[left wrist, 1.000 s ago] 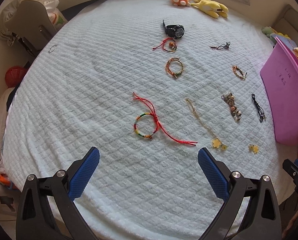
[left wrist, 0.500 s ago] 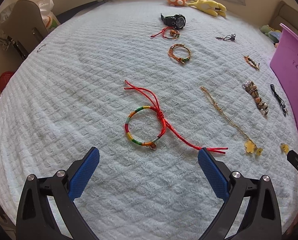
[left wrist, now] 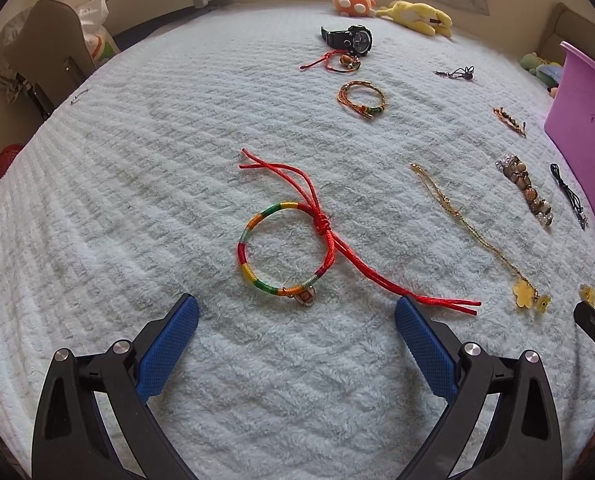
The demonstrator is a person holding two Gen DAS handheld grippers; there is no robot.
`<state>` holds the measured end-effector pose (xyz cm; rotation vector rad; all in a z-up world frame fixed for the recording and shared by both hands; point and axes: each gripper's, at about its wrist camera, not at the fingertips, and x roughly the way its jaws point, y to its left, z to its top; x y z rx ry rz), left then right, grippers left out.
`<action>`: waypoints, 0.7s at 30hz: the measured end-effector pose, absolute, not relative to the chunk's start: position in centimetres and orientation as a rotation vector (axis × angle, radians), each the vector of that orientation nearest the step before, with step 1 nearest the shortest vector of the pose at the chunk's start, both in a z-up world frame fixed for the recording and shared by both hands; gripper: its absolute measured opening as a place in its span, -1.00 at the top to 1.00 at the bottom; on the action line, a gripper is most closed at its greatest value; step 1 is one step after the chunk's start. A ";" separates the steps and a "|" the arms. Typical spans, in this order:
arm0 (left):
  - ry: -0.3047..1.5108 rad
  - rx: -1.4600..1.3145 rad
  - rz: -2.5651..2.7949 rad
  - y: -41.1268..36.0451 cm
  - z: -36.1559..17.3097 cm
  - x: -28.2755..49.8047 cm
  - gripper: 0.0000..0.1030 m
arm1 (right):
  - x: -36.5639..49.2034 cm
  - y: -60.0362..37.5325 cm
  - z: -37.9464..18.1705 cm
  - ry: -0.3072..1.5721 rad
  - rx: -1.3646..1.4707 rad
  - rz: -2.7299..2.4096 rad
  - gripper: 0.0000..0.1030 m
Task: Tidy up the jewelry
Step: 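Move the left tool toward the rainbow red-string bracelet while the right tool approaches the yellow flower keychain, then close the left tool on the rainbow bracelet while the right tool grips the yellow flower keychain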
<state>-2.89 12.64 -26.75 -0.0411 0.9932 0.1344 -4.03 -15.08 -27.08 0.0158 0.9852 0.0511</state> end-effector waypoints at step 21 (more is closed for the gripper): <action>0.948 -0.034 0.176 12.4 -26.4 -0.5 -0.66 | -3.5 -14.0 -27.3 0.969 -0.041 0.088 0.02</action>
